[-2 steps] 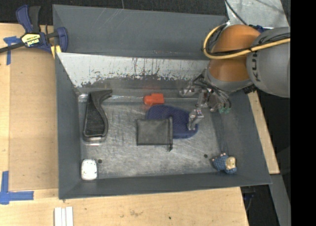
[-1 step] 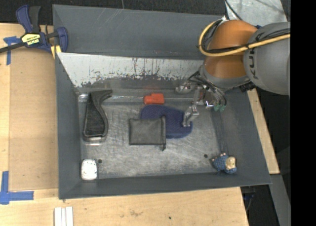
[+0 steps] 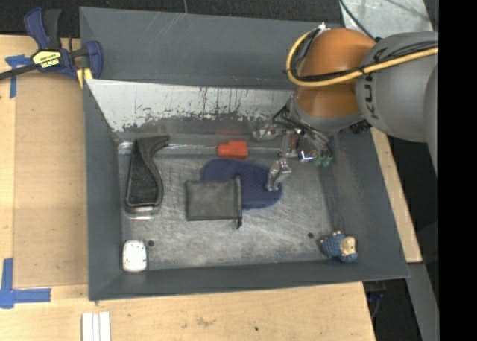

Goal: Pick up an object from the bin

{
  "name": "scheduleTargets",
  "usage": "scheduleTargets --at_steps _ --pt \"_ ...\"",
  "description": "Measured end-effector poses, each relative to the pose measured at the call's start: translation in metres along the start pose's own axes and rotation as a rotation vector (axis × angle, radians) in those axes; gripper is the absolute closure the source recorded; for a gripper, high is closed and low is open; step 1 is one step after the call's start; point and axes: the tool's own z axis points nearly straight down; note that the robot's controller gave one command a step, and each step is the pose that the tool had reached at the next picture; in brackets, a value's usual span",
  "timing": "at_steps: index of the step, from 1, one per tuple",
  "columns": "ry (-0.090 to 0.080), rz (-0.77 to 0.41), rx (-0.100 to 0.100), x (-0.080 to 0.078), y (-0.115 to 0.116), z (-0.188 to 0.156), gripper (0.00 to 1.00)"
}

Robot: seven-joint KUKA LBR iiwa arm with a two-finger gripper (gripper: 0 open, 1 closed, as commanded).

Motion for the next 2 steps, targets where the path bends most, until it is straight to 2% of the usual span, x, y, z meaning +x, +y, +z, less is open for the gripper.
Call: scheduleTargets --at_steps 1,2 --pt "-0.002 -0.389 0.008 -0.006 0.055 0.022 0.0" --pt "-0.003 -0.591 0.007 0.001 0.124 0.022 0.0"
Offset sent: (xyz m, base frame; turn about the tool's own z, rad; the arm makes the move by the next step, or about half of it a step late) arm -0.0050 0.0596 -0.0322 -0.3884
